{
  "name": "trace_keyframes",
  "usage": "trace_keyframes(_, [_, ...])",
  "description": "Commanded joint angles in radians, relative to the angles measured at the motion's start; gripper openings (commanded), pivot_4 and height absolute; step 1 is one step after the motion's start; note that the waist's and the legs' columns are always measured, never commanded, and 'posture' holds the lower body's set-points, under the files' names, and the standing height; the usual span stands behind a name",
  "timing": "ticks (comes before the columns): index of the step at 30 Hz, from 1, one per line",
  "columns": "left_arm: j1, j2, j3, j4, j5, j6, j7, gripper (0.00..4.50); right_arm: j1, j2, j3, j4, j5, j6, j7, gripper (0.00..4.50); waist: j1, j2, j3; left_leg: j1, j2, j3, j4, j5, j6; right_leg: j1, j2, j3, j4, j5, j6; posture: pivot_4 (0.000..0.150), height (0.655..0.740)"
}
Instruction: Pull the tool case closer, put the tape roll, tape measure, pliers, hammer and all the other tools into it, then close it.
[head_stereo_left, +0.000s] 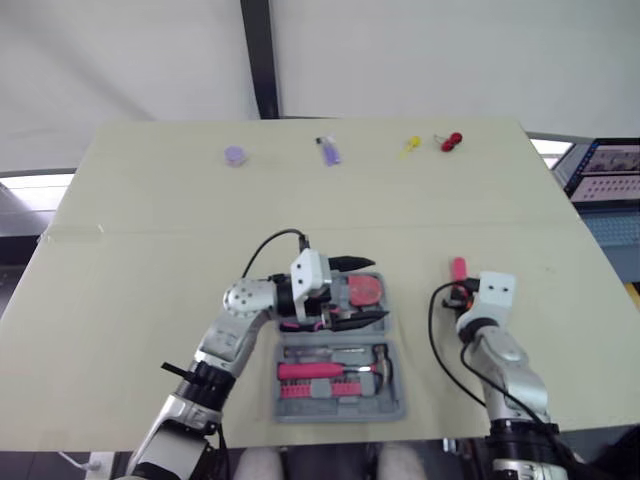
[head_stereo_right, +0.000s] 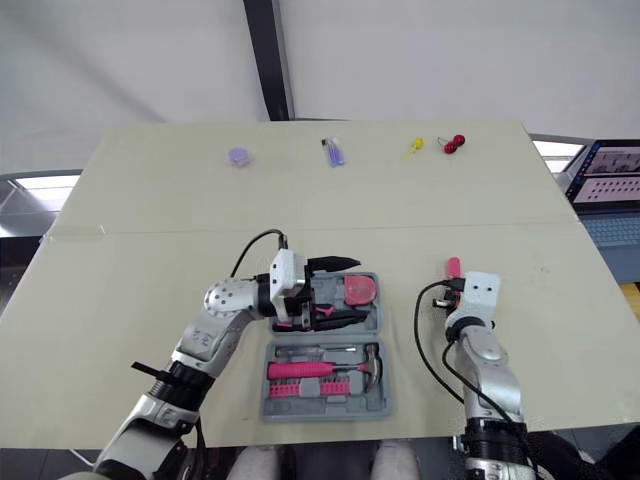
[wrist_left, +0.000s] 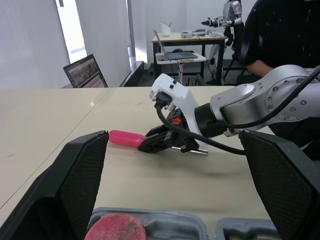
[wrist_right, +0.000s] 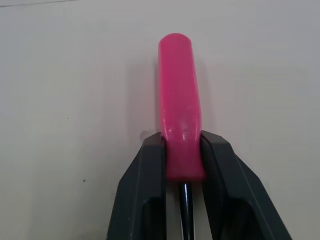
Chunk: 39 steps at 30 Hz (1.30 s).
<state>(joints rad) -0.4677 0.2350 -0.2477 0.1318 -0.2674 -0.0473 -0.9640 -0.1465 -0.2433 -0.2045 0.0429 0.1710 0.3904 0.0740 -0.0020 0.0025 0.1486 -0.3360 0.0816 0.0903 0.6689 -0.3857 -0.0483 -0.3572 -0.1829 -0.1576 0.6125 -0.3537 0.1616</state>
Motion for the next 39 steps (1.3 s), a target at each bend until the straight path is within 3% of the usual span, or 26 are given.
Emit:
trace_keyframes(1, [0.04,0.06,0.059,-0.049,-0.036,-0.031,-0.045,4.5,0.027,-0.122,0.088,-0.181,-0.014,0.049,0.162,0.43,-0.003,0.002,0.001,0.0,0.0,0.0,0.0,0.0,0.0,0.0,0.0,0.0,0.0,0.0,0.0,0.15,0.74])
trace_keyframes(9, [0.384,0.302,0.235,-0.263,-0.156,-0.058,-0.171,4.5,0.014,-0.469,0.293,-0.631,0.124,0.304,0.552,0.43,-0.027,0.005,0.002,0.001,0.0,-0.001,-0.003,0.0,0.0,-0.002,0.001,-0.001,-0.001,0.0,0.0,0.15,0.74])
trace_keyframes(14, [0.651,0.397,0.358,-0.394,-0.218,-0.101,-0.217,4.5,-0.073,-0.555,0.423,-0.819,0.219,0.442,0.67,0.43,-0.014,0.003,0.004,0.0,0.0,-0.003,-0.002,0.0,0.001,-0.002,0.0,-0.001,-0.001,0.0,0.0,0.15,0.74])
trace_keyframes(20, [0.943,0.419,0.482,-0.341,-0.228,-0.304,-0.355,4.5,-0.242,-0.594,0.72,-0.896,0.142,0.549,0.714,0.43,-0.003,0.0,0.003,-0.002,0.0,-0.004,0.001,-0.001,0.001,-0.001,0.0,0.0,-0.002,0.001,-0.001,0.15,0.74])
trace_keyframes(27, [1.013,0.396,0.503,-0.251,-0.225,-0.419,-0.386,4.5,-0.375,-0.514,0.958,-0.861,0.027,0.655,0.661,0.43,0.002,-0.001,0.002,-0.002,0.0,-0.004,0.001,-0.001,0.001,-0.002,0.0,0.0,-0.002,0.001,-0.001,0.15,0.74])
trace_keyframes(39, [0.995,0.378,0.468,-0.218,-0.197,-0.448,-0.327,4.5,-0.414,-0.465,1.098,-0.83,-0.041,0.703,0.64,0.43,-0.005,-0.001,0.002,-0.002,0.0,-0.004,0.0,-0.001,0.001,-0.002,0.0,-0.001,-0.002,0.001,-0.001,0.15,0.74])
